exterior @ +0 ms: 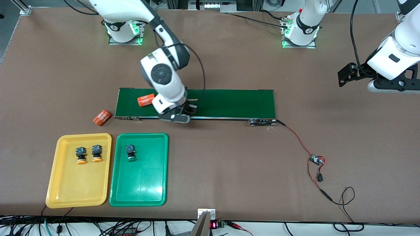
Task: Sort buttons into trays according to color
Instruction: 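Carry the green button over the green tray with the right gripper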
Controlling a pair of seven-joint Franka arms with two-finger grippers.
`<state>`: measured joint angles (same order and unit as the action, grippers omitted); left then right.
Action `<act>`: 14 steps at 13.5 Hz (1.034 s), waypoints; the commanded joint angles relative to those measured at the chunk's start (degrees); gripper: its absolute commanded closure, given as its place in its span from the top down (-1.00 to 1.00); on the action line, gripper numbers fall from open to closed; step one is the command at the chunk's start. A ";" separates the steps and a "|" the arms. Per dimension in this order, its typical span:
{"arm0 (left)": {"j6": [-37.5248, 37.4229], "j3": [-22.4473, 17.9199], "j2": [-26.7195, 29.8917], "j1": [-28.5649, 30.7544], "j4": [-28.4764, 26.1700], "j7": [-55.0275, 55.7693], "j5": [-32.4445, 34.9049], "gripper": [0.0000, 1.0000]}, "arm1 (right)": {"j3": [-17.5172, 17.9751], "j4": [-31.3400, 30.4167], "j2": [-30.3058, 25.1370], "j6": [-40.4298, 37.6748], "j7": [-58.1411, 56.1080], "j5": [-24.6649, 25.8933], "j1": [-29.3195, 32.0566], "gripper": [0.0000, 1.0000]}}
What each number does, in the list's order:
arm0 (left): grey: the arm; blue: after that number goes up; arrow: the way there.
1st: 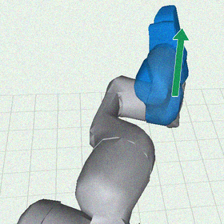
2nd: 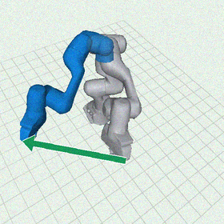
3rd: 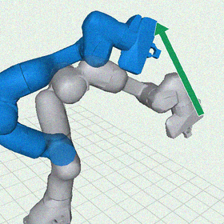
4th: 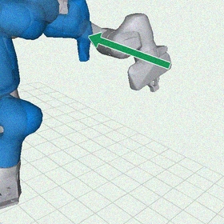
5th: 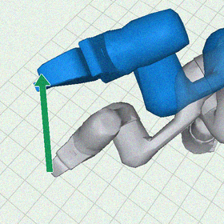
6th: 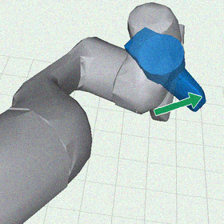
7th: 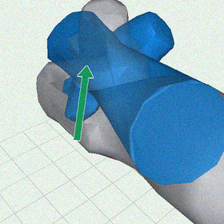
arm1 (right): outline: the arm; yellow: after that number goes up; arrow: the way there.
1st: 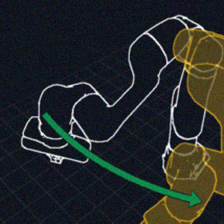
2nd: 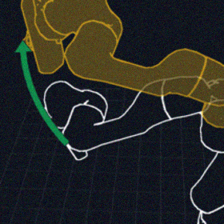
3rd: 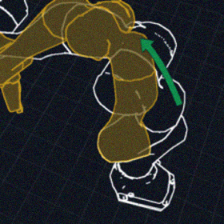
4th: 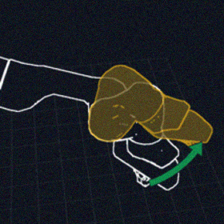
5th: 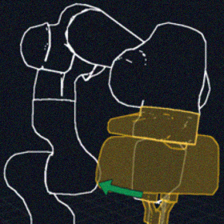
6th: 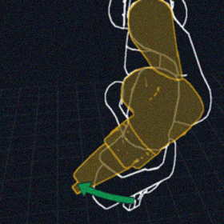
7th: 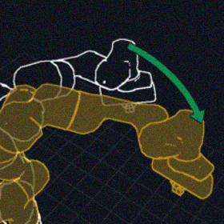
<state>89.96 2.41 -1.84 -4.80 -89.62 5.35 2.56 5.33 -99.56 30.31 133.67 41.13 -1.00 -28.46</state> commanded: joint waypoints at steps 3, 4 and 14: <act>-0.40 -0.03 -0.89 0.32 2.08 -0.87 -0.45 1.00 | 0.13 7.25 5.00 -0.61 -13.43 -0.05 8.50 -1.00; 0.47 -0.12 -0.89 0.32 1.99 -0.87 -0.45 1.00 | -0.22 9.71 6.85 -0.69 -13.97 0.04 8.69 -1.00; 2.68 -0.12 -0.98 0.59 1.82 -0.96 -0.89 1.00 | -2.51 19.66 18.64 -0.08 -22.23 0.48 12.29 -1.00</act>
<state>92.77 2.30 -1.99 -4.53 -89.31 5.34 2.45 2.96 -82.71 46.36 133.68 19.47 -1.00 -15.65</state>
